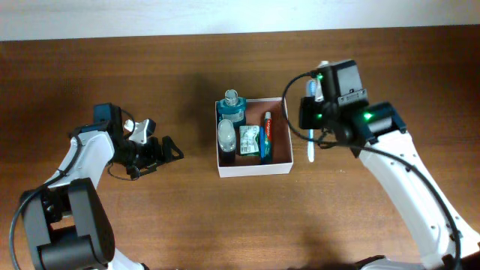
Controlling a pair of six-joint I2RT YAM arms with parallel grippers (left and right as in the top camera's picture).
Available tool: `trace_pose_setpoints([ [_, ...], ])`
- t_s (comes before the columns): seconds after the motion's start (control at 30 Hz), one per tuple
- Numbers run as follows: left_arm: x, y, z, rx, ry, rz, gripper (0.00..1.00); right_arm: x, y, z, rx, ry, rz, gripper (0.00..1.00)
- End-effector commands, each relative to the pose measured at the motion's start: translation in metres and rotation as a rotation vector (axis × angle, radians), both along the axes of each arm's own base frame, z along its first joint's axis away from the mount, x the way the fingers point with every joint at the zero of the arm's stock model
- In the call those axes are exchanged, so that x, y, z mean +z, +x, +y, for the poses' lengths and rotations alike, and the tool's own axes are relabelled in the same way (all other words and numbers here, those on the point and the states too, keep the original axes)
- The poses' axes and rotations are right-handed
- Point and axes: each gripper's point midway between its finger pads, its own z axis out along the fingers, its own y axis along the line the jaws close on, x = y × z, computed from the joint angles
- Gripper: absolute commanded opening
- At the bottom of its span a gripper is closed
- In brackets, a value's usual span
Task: Pack container
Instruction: 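Lift the toothbrush and carry it left into the pink box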
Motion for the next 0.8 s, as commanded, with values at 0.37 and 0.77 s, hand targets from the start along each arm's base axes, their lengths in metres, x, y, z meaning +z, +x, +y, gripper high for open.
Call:
trace_pose_setpoints([
  [0.37, 0.006, 0.000, 0.001, -0.007, 0.001, -0.026, 0.99, -0.028, 0.016, 0.067, 0.094, 0.030, -0.004, 0.04],
  [0.77, 0.006, 0.000, 0.001, -0.007, 0.001, -0.026, 0.99, -0.087, 0.028, 0.074, 0.095, -0.013, 0.101, 0.04],
])
